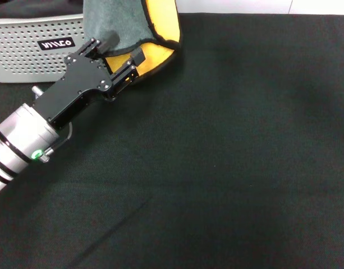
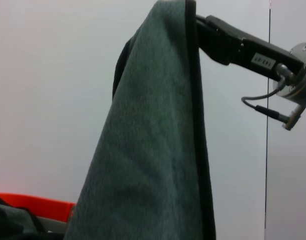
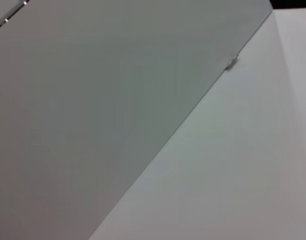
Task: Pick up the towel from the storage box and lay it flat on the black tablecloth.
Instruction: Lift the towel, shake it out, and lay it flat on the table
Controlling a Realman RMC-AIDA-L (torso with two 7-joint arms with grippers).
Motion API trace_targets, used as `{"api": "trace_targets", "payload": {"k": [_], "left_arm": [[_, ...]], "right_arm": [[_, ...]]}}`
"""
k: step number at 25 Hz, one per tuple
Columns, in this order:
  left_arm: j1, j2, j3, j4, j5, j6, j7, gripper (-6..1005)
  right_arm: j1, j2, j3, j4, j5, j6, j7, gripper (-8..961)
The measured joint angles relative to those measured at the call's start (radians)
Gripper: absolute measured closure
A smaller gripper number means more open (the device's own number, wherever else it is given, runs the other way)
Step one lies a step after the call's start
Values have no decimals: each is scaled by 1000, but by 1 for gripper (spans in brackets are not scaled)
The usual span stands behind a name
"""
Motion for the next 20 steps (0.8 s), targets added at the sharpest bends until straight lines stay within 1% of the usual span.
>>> {"api": "trace_targets", "payload": {"k": [20], "left_arm": [[16, -3, 2, 8, 35, -3, 0, 324]], "right_arm": [[8, 0, 8, -14, 3, 4, -28, 941]]}}
